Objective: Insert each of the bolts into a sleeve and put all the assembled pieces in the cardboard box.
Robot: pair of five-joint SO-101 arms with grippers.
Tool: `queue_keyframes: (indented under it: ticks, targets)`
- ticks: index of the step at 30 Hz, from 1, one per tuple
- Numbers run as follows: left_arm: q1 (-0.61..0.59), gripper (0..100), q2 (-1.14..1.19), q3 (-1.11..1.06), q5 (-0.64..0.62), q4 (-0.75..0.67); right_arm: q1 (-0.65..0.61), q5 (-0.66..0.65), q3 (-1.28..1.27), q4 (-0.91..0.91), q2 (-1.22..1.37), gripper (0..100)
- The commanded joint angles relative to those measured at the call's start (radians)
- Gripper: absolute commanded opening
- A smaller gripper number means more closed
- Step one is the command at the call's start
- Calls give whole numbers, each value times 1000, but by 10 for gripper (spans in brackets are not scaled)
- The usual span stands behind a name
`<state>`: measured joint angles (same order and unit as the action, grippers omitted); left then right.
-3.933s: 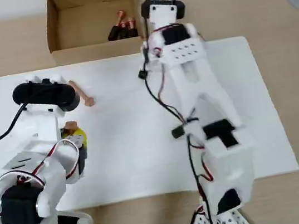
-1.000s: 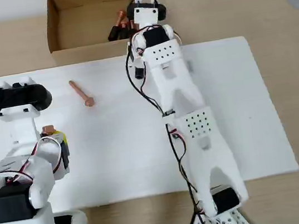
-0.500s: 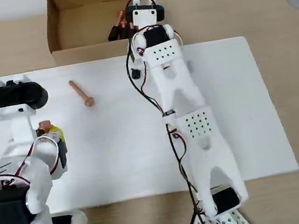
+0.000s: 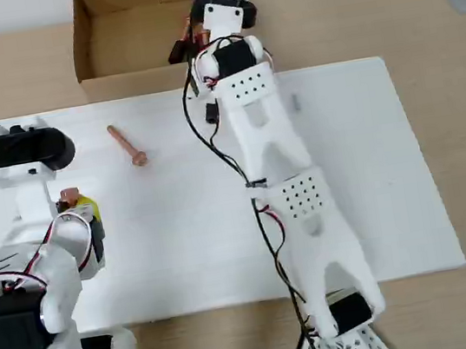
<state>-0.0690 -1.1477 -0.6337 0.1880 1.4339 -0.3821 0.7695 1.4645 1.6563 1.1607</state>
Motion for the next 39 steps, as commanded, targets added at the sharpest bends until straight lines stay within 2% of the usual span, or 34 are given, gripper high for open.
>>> queue_keyframes:
  ticks: [1, 22, 29, 39]
  targets:
    - [-8, 8, -15, 55, 5, -15, -7, 25, -8, -3, 10, 142]
    - [-8, 8, -15, 89, 3, -5, -10, 15, -16, -31, 62, 142]
    - [-8, 9, -15, 163, 6, 69, -25, -112, -16, -31, 62, 142]
    - [-8, 9, -15, 180, 6, 77, -22, -138, -53, -31, 94, 141]
